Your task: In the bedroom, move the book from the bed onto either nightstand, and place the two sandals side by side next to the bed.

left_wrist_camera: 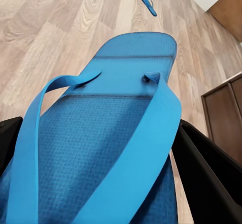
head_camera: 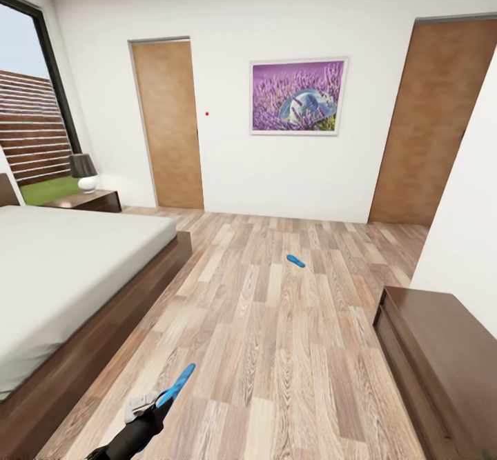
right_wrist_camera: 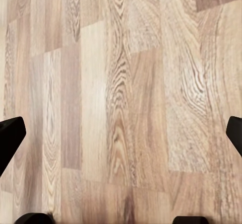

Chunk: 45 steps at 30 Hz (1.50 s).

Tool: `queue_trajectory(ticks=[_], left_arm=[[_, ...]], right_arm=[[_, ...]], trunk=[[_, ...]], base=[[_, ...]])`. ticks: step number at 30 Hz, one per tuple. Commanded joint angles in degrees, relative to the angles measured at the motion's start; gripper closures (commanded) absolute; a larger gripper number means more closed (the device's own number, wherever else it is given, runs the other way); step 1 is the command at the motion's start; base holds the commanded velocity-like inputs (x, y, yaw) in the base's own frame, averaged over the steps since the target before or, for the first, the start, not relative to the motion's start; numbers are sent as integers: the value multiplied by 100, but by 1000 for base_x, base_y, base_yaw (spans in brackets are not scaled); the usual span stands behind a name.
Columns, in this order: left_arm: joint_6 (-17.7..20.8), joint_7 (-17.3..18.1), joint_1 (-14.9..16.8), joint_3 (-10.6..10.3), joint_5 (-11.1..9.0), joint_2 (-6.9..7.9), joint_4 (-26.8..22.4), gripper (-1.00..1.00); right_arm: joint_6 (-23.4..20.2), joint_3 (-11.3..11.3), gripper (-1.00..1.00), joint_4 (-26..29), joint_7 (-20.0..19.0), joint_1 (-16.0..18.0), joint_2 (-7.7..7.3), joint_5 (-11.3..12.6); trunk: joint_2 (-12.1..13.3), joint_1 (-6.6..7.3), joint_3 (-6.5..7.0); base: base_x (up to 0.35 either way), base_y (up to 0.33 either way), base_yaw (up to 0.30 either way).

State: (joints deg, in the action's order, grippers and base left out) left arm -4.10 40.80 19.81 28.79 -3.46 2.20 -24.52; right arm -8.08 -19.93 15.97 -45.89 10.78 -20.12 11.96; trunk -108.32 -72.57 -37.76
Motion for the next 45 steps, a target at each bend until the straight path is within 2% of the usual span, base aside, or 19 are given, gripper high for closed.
queue_trajectory(ticks=[1,45], left_arm=[[-12,24,6,22,-6,-1,8,100],[-12,29,6,29,-6,-1,8,100]], right_arm=[[-60,-11,-100,0,-21,3,0,52],[-61,-11,-100,-5,-24,3,0,52]], trunk=[[-3,1,-15],[-3,1,-412]], base=[[0,0,0],[0,0,0]])
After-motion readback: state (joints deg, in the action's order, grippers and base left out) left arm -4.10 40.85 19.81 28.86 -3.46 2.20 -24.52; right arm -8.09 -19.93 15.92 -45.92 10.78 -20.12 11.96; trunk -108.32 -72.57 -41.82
